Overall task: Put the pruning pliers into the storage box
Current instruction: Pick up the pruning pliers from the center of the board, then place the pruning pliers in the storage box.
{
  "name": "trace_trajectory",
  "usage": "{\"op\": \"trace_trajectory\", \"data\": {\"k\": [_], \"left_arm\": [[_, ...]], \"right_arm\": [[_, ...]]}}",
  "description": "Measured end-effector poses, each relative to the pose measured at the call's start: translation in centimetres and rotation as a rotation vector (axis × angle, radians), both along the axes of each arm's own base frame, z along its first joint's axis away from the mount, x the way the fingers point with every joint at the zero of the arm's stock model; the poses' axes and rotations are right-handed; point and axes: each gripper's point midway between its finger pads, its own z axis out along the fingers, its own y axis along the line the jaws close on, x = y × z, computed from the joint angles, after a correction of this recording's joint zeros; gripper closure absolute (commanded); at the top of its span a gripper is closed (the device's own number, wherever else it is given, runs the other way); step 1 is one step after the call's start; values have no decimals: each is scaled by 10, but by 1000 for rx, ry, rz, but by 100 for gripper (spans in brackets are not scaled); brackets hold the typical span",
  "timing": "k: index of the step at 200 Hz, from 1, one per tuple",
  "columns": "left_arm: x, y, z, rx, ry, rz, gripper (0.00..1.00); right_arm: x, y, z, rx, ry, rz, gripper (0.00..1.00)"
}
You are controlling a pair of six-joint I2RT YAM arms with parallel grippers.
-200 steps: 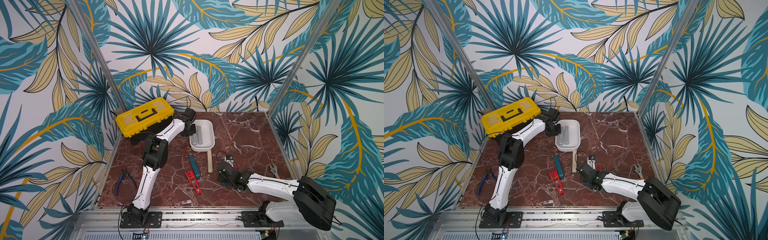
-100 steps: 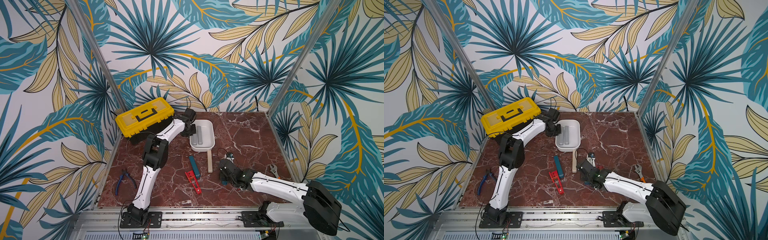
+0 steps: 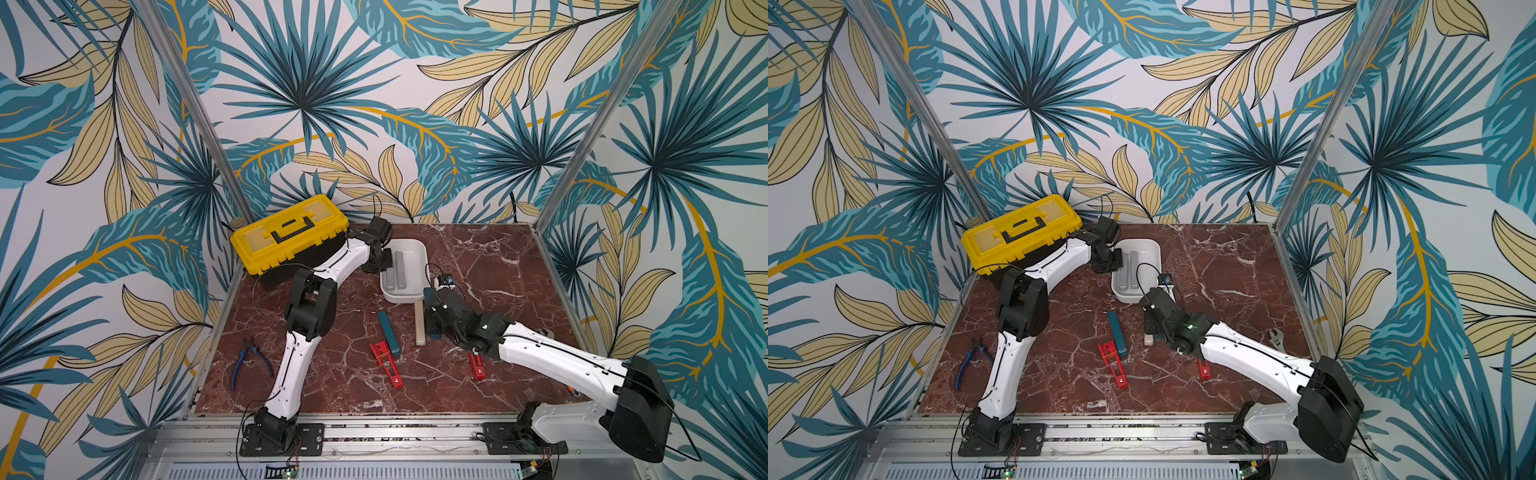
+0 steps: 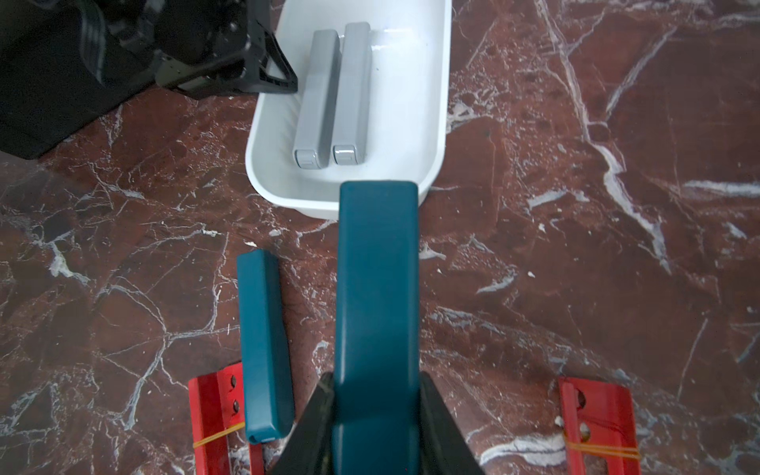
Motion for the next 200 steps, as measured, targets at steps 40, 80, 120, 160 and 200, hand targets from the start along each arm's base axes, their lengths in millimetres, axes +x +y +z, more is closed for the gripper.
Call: {"op": "trace_trajectory", "data": {"k": [40, 80, 120, 160, 200], "left_arm": [[0, -2, 0, -11, -6, -4, 100], [-1, -2, 0, -15, -9, -5, 100], [0, -2, 0, -17, -10, -6, 100], [0, -2, 0, -17, -11, -6, 100], [0, -2, 0, -18, -11, -6, 100]], "right_arm": [[21, 13, 13, -25, -25, 29, 100], [47, 4, 13, -52, -22, 2, 100], [64, 3, 0, -81, 9, 7, 100], [87, 11, -6, -91, 24, 17, 100], [116, 17, -4, -90, 15, 19, 100]]}}
